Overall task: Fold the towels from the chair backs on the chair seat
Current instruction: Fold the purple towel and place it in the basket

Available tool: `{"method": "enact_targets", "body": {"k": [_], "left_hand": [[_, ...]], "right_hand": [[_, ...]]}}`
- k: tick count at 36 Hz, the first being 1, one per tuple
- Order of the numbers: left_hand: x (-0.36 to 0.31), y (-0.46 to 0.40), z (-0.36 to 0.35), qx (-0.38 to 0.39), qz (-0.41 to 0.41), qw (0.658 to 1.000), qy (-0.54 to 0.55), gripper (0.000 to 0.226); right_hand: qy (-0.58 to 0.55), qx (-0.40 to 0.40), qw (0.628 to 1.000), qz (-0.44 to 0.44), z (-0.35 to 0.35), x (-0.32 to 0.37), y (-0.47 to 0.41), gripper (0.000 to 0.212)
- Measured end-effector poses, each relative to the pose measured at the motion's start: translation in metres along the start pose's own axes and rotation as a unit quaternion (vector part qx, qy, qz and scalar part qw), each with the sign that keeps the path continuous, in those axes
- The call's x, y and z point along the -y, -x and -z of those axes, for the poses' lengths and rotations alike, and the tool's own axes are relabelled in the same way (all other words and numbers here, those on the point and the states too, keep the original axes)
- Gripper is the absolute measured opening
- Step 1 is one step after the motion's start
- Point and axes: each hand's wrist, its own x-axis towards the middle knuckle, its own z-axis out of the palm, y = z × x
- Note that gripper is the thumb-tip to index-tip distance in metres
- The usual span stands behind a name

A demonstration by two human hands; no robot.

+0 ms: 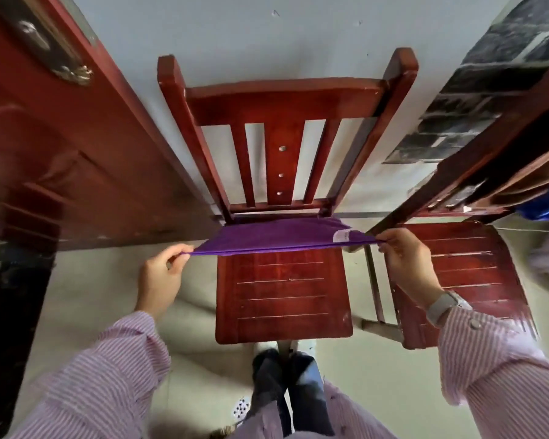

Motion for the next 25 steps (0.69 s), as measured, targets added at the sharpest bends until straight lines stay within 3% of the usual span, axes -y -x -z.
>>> {"method": "enact_targets", "body": {"k": [5, 9, 12, 15, 19, 25], "left_hand": [[0.064, 0.040, -0.028, 0.097, 0.045, 0.989, -0.099, 0.017], [0.100, 0.073, -0.051, 0.179, 0.071, 0.965, -0.176, 0.017], [0.122, 0.091, -0.064, 0.235, 0.101, 0.945, -0.205, 0.015], [0.133, 0.104, -0.073, 0.282, 0.117, 0.925, -0.226, 0.015], [0.149, 0.111, -0.082, 0.317, 0.137, 0.913, -0.216, 0.015], [0.155, 0.096, -0.096, 0.306, 0.146, 0.921, -0.189, 0.013]], "right_hand": [[0.074, 0.080, 0.993, -0.037, -0.036, -0.059, 0.049, 0.011], [0.104, 0.148, 0.979, -0.088, -0.062, -0.100, 0.086, 0.020], [0.136, 0.182, 0.968, -0.109, -0.080, -0.126, 0.109, 0.008], [0.158, 0.231, 0.949, -0.144, -0.093, -0.148, 0.129, 0.011], [0.179, 0.286, 0.924, -0.180, -0.104, -0.165, 0.143, 0.012], [0.173, 0.280, 0.923, -0.197, -0.112, -0.171, 0.133, 0.011]]}}
